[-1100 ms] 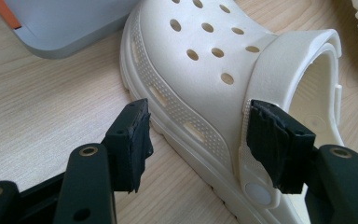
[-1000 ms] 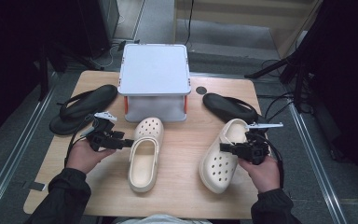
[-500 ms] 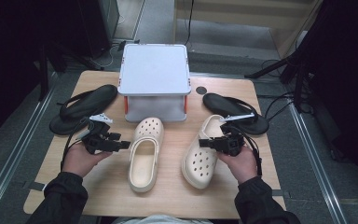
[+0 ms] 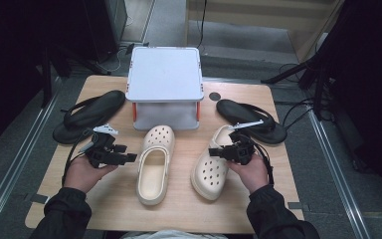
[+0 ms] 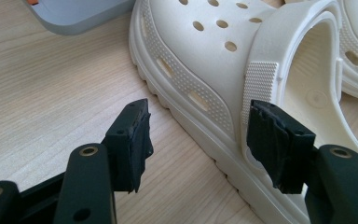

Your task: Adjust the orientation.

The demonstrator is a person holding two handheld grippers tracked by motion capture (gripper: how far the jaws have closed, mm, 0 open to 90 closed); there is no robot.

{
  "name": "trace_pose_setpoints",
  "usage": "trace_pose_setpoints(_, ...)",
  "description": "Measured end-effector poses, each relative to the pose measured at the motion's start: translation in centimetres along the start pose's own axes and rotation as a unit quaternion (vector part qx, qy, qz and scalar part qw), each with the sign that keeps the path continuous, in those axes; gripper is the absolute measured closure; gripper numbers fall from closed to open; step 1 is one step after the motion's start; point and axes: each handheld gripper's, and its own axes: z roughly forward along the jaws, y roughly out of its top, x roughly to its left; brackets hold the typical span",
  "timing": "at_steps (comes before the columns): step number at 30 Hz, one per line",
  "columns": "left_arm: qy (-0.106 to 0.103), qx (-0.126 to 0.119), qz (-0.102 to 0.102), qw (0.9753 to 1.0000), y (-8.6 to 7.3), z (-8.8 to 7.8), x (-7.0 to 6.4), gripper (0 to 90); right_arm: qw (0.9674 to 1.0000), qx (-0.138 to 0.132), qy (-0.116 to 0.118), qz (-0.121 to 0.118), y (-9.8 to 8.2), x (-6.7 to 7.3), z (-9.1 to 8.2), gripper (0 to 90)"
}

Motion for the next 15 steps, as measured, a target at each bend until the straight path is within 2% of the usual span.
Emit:
trace_pose_setpoints(2,0.000,0.000,-0.001,1.0000,0.0,0.0,0.0,39.9,1.0000,0.000,-0.001,-0.002,0.0,0.0,0.0,69.5)
trace_pose_setpoints(3,0.000,0.000,0.000,1.0000,0.0,0.0,0.0,39.9,0.9999,0.000,-0.007,-0.011,0.0,0.2,0.1,63.8)
trace_pose_setpoints(4,0.001,0.000,0.000,1.0000,0.0,0.0,0.0,39.9,0.9999,0.000,-0.007,-0.011,0.0,0.2,0.1,63.8)
trace_pose_setpoints(5,0.000,0.000,0.000,1.0000,0.0,0.0,0.0,39.9,0.9995,-0.017,-0.009,-0.024,0.0,0.4,-0.1,56.8)
trace_pose_setpoints(9,0.000,-0.002,-0.002,1.0000,0.0,0.0,0.0,39.9,0.9985,-0.041,-0.013,-0.035,0.0,0.9,-1.6,57.7)
trace_pose_setpoints(12,0.001,-0.003,-0.003,1.0000,0.0,-0.1,0.1,39.9,0.9979,-0.046,-0.013,-0.043,-0.3,1.1,-2.4,61.9)
trace_pose_setpoints(15,0.001,-0.004,-0.003,1.0000,0.0,-0.1,0.0,39.9,0.9956,-0.060,-0.034,-0.064,-1.5,1.5,-3.9,65.2)
